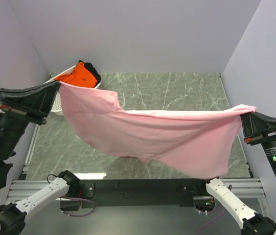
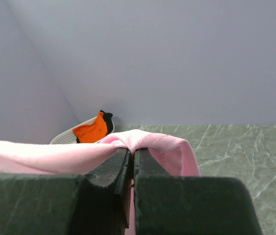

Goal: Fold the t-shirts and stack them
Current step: Flatten the tshirt out

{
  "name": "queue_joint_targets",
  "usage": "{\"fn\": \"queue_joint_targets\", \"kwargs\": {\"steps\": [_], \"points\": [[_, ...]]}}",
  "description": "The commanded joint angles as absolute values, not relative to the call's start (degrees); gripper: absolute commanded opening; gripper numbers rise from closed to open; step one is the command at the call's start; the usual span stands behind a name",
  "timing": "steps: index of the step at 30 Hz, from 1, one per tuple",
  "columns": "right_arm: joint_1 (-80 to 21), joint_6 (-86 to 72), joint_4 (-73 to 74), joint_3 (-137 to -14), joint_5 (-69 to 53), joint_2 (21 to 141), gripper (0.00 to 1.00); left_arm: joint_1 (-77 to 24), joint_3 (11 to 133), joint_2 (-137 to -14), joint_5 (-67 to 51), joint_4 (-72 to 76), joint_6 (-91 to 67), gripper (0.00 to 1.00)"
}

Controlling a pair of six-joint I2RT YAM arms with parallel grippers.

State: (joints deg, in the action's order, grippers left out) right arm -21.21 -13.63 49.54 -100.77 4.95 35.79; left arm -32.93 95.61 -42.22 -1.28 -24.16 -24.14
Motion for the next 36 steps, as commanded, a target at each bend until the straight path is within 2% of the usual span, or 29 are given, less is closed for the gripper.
{"fn": "queue_joint_targets", "kwargs": {"steps": [1,8,13,18,19,22,24,28,33,36], "points": [[-21.1,-13.9,49.1,-99.5,6.7,34.7,0.00,-32.9,92.2,-44.2,-2.7,-21.6,-25.0,0.01],[-21.3,-14.4,40.8,-83.8,7.2,40.0,0.00,-32.9,85.6,-51.7,6.0,-19.9,-22.6,0.01],[-21.0,-13.3,33.8,-80.8,10.7,48.0,0.00,-32.4,88.0,-61.5,10.1,-18.6,-19.7,0.00],[-16.5,-11.4,30.3,-91.0,8.4,59.7,0.00,-28.8,100.5,-74.8,8.7,-18.5,-16.7,0.00],[-14.2,-11.1,30.1,-93.5,7.2,63.5,0.00,-28.1,107.1,-76.8,8.4,-19.0,-15.6,0.00],[-11.2,-10.6,31.9,-108.8,4.1,71.4,0.00,-26.5,121.0,-83.3,7.7,-21.8,-12.9,0.00],[-9.8,-9.7,34.1,-116.1,3.2,75.6,0.00,-26.2,125.5,-85.2,7.4,-20.7,-10.8,0.00],[-9.8,-8.9,34.7,-117.6,1.9,76.1,0.00,-26.1,123.0,-82.8,5.9,-16.4,-8.7,0.01],[-9.8,-9.3,31.6,-107.6,0.5,67.4,0.00,-27.1,111.7,-74.7,3.2,-14.0,-7.5,0.01],[-9.8,-9.7,32.0,-102.0,0.2,61.1,0.00,-28.3,111.6,-71.9,0.9,-15.0,-8.8,0.01]]}}
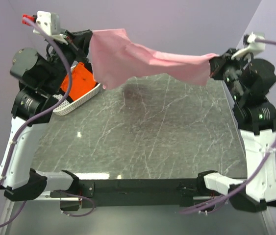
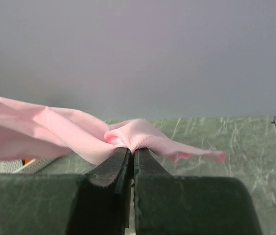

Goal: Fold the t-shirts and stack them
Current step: Flatten the tshirt out

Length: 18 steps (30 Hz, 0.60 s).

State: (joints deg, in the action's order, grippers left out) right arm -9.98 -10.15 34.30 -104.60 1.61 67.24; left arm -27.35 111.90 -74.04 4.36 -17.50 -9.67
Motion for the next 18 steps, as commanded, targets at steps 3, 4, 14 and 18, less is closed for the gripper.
{"fn": "queue_joint_targets", "kwargs": {"steps": [3,4,14,18], "points": [[-9.9,-9.6,33.0,-98.1,0.2,54.4,0.00,-28.5,111.2,-68.6,-3.1,-17.8,-11.9,0.01],[-9.9,-9.3,33.6,-98.1,0.2,52.8,0.00,-28.5,110.5,-67.4,-4.1,-17.8,-12.5,0.01],[-9.8,-9.6,44.4,-111.0,2.1,47.5,0.00,-28.5,111.6,-57.2,-7.5,-16.6,-16.3,0.01],[-9.8,-10.7,43.8,-108.6,4.7,47.6,0.00,-28.5,110.4,-57.5,-8.4,-16.2,-16.3,0.01]]}}
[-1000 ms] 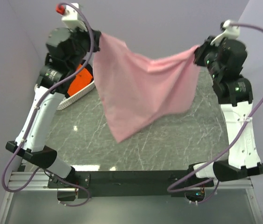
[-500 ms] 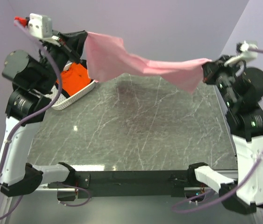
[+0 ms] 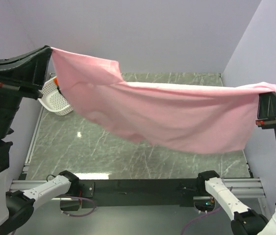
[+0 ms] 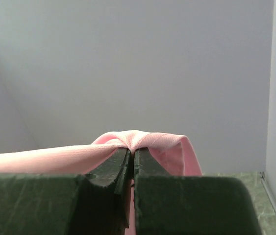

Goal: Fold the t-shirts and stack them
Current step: Flatten the tshirt out

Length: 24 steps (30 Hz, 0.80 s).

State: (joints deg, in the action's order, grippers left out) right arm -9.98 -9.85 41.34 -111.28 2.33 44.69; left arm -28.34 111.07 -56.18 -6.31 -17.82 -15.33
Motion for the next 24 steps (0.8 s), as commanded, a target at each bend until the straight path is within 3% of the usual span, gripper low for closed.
{"fn": "queue_joint_targets", "kwargs": {"steps": [1,11,17,18,19,20,21,22,23,24], "points": [[-9.8,-10.9,43.4,-106.6,5.0,47.8,0.00,-28.5,109.4,-57.7,-8.3,-15.8,-16.3,0.01],[-9.8,-14.1,35.3,-87.5,10.5,56.1,0.00,-26.5,90.6,-71.3,-1.4,-9.2,-15.1,0.01],[-9.8,-17.0,27.9,-79.1,13.1,67.3,0.00,-21.4,90.3,-88.2,-0.2,-4.6,-16.3,0.01],[-9.8,-17.3,27.3,-78.9,13.6,69.2,0.00,-20.8,91.3,-90.8,1.4,-4.4,-16.8,0.07],[-9.9,-17.7,27.1,-79.4,14.2,71.0,0.00,-20.4,93.0,-95.3,1.9,-5.2,-17.4,0.20],[-9.8,-18.7,27.8,-79.9,15.1,74.3,0.00,-20.0,96.3,-97.3,2.3,-6.2,-18.1,0.46],[-9.8,-19.0,27.9,-80.6,15.3,75.6,0.20,-20.0,97.3,-98.5,2.5,-6.4,-18.2,0.55],[-10.0,-19.3,27.6,-80.2,15.1,76.1,0.32,-20.0,97.7,-99.2,1.9,-5.4,-18.3,0.60],[-9.9,-19.5,25.6,-78.5,14.8,76.0,0.60,-20.0,97.1,-98.9,1.4,-4.2,-18.5,0.74],[-9.9,-19.6,25.0,-77.9,14.7,75.6,0.75,-20.1,96.7,-98.3,1.5,-2.6,-18.6,0.81]]}}
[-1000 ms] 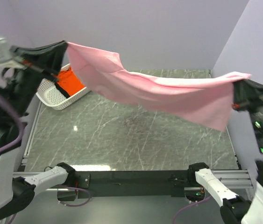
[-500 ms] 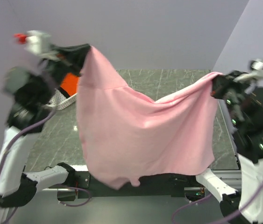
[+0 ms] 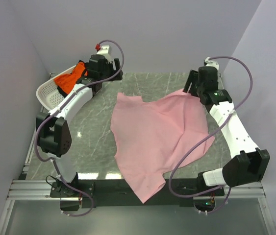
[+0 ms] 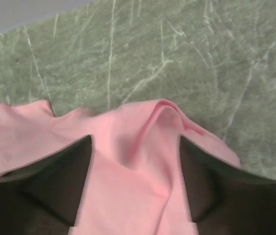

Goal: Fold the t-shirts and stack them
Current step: Flatten the tshirt out

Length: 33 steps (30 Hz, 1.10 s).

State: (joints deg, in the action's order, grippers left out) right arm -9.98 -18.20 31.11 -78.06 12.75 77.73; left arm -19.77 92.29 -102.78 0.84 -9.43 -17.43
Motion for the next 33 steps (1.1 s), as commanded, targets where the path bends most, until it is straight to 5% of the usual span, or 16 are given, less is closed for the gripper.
{"fn": "queue_joint_targets", "kwargs": {"steps": [1,5,17,33], "points": [[-9.9,-19.6,23.7,-77.2,14.2,75.0,0.82,-20.1,96.3,-96.8,1.5,-2.0,-18.7,0.85],[-9.9,-19.6,22.6,-74.5,14.7,71.1,0.88,-20.3,92.1,-92.6,0.4,-0.4,-19.4,0.93],[-12.1,-20.5,19.3,-56.9,10.9,66.6,0.88,-22.9,64.9,-87.5,-5.9,4.1,-30.1,0.94],[-14.1,-18.5,20.5,-69.9,12.7,91.0,0.88,-21.4,75.1,-112.9,-15.5,2.6,-31.7,0.92]]}}
